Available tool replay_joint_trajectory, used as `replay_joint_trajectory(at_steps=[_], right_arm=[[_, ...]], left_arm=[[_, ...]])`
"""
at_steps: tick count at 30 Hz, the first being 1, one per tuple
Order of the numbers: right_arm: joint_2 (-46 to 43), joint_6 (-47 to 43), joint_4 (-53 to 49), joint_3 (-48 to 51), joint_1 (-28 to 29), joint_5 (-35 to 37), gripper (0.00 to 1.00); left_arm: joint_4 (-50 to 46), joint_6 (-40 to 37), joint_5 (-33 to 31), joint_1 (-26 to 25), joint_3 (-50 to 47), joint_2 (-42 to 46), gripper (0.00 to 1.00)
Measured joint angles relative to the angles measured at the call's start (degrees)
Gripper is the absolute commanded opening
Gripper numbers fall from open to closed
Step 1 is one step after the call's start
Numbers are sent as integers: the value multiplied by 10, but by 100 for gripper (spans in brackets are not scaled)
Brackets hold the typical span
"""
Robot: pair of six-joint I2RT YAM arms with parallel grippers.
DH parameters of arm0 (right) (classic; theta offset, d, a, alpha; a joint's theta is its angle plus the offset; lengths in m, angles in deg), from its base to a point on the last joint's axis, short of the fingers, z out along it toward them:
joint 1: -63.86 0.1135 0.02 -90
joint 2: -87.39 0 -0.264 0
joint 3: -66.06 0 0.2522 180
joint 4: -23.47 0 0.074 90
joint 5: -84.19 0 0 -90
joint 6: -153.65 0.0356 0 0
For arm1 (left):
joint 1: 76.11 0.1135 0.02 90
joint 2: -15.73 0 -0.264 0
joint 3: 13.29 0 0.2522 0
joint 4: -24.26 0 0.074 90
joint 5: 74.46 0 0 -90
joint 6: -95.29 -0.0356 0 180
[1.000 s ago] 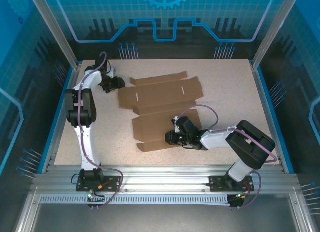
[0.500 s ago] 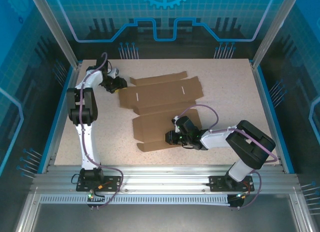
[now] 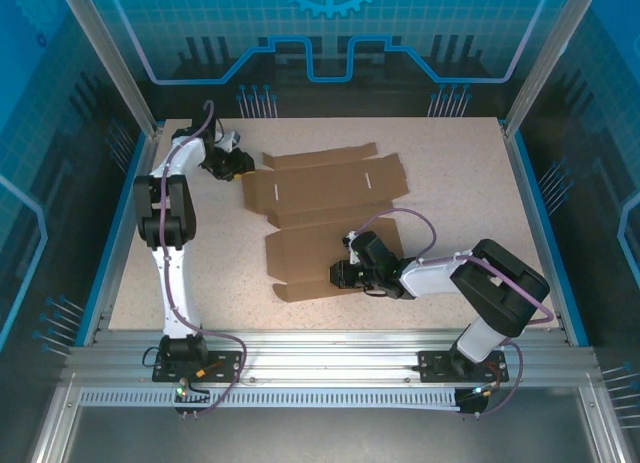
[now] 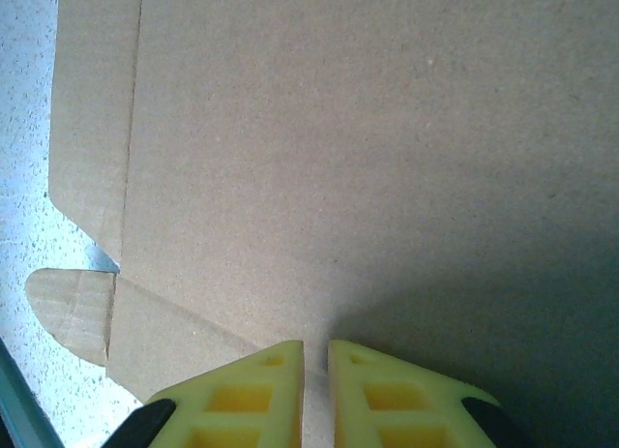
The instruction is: Fold the paper box
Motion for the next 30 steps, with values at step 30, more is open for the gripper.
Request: replay_joint_trajectory(at_steps=[30], right_arm=[[2,-24,4,0,0,-24,16]], left_arm=[[124,-4,6,-20,-113,49,4]])
